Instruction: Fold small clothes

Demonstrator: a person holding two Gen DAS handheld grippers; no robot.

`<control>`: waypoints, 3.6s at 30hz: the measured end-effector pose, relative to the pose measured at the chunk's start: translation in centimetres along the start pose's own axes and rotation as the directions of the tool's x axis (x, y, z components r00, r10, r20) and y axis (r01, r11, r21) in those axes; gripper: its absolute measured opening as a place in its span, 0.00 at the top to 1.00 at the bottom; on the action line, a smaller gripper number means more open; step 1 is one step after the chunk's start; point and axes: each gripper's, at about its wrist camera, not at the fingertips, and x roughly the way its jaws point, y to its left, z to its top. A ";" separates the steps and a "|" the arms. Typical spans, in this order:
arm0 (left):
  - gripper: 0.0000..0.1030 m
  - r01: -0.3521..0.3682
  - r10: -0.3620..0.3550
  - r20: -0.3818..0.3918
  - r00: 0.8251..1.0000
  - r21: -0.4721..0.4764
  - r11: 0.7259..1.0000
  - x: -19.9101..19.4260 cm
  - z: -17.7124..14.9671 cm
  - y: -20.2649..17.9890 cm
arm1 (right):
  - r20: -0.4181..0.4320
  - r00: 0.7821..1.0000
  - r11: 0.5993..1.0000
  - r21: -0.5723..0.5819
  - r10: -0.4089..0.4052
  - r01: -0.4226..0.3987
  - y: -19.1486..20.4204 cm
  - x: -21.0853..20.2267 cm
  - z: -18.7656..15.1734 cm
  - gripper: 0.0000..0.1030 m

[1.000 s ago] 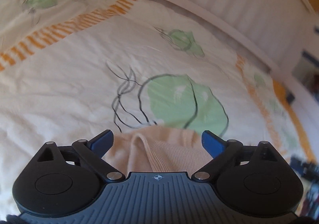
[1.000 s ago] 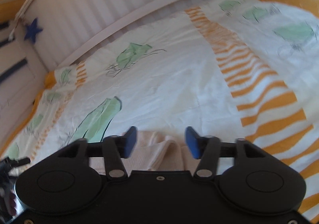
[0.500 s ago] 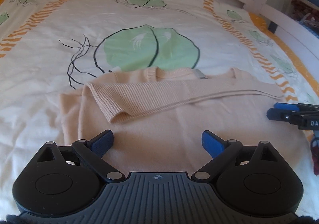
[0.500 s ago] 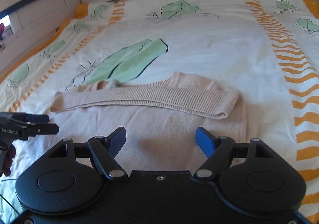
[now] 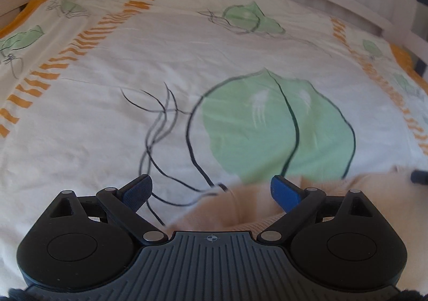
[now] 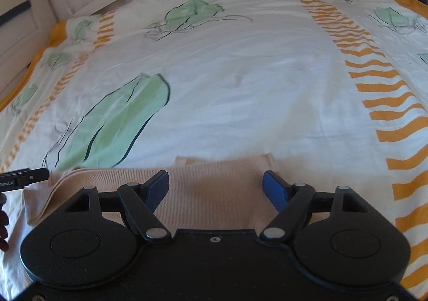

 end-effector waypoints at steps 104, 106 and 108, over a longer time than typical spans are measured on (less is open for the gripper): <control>0.00 -0.012 0.036 -0.234 0.972 0.101 0.995 3.1 -1.7 -11.9 | 0.081 0.972 0.916 0.325 0.221 -0.236 -2.6 -13.4 -5.1 0.00; 0.00 -0.003 0.020 -0.211 0.977 0.081 0.997 1.8 -1.4 -11.4 | 0.086 0.971 0.911 0.335 0.224 -0.240 -2.8 -13.5 -5.1 0.00; 0.00 0.029 -0.015 -0.196 0.980 0.066 0.997 0.3 -1.6 -11.2 | 0.088 0.969 0.907 0.342 0.230 -0.246 -2.9 -13.5 -5.1 0.00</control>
